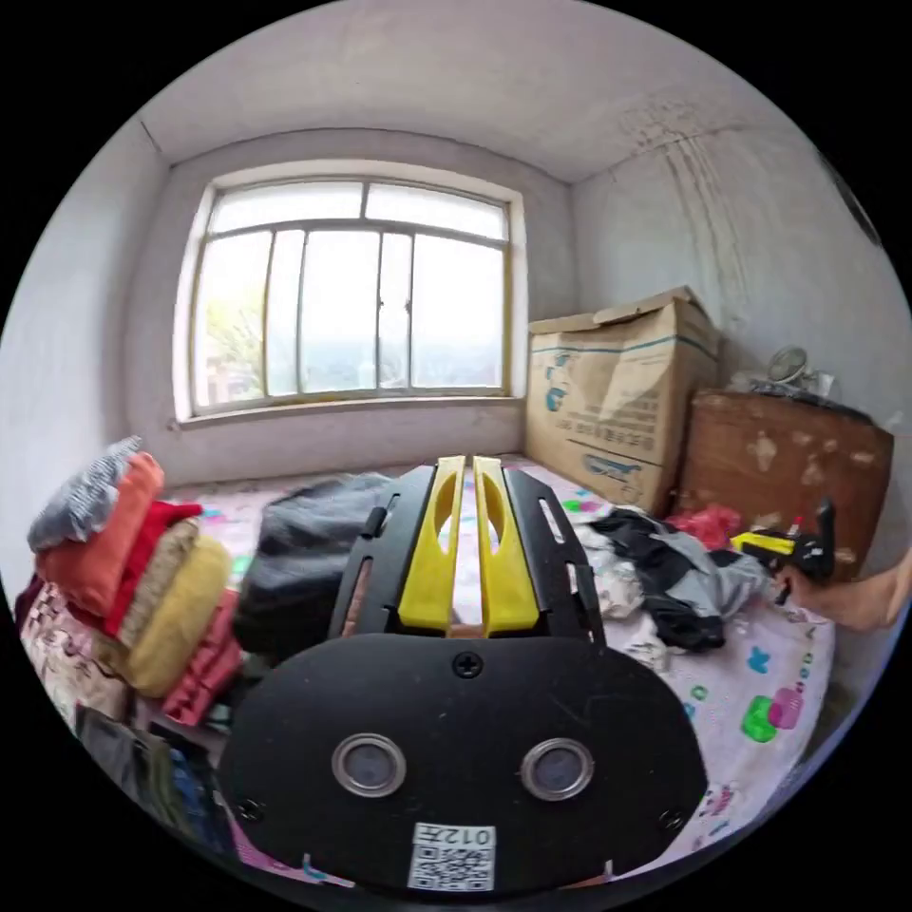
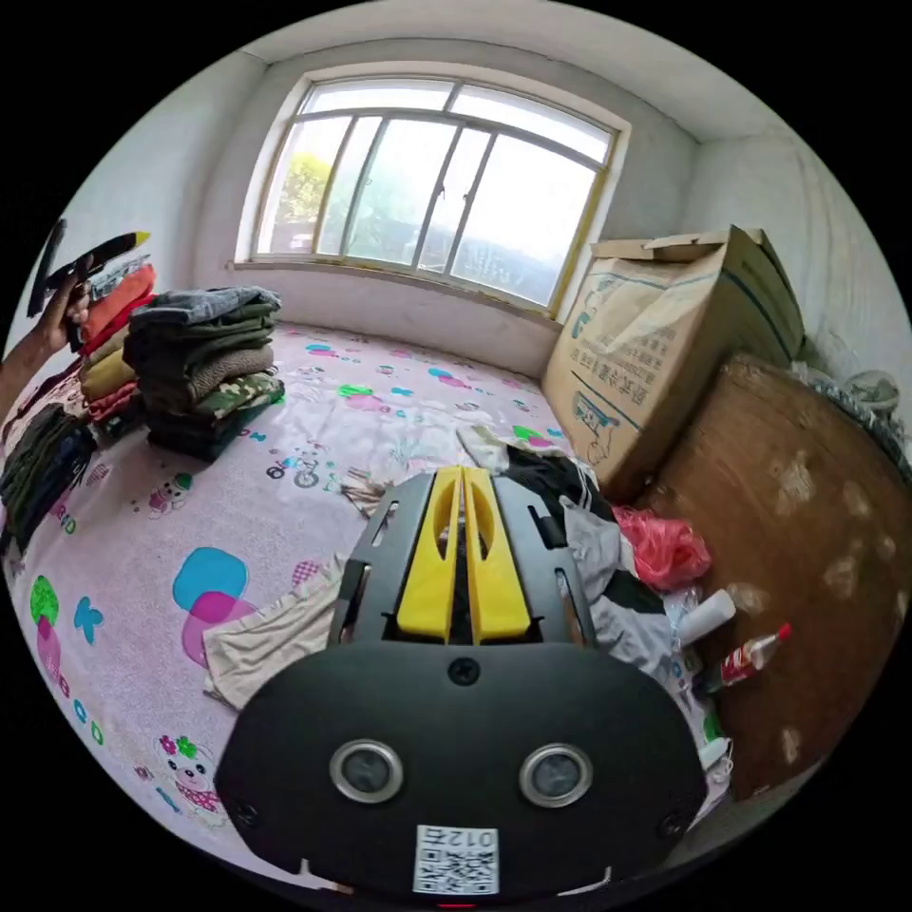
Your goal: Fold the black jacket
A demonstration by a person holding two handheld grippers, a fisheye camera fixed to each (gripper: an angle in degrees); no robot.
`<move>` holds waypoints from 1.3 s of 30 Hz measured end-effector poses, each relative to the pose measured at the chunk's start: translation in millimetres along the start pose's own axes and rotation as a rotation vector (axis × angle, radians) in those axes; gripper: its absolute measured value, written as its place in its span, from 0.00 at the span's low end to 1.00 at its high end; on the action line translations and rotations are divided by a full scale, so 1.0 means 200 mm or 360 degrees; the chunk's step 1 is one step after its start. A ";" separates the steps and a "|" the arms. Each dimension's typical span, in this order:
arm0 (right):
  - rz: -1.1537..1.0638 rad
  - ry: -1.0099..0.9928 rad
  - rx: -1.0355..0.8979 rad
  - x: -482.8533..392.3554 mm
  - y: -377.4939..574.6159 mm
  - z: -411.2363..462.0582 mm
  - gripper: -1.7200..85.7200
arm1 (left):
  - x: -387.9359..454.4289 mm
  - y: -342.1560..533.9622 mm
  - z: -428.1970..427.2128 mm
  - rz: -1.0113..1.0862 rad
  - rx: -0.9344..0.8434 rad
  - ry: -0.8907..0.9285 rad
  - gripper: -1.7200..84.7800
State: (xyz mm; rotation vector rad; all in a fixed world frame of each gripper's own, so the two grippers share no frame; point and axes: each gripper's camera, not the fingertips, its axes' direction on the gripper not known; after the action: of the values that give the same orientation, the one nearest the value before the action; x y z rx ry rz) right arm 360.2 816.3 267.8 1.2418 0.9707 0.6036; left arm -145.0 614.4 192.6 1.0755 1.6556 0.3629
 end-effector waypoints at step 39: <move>0.0391 -0.1872 -0.0261 2.58 -0.02 -0.77 0.02 | 3.41 2.10 1.08 0.1967 -0.0451 0.0463 0.18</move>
State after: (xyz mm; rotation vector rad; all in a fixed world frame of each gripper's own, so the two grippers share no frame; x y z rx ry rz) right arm 478.2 1320.5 116.8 1.2851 -0.2114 0.0548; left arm 231.2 1325.3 -11.1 1.7695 0.9169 1.5443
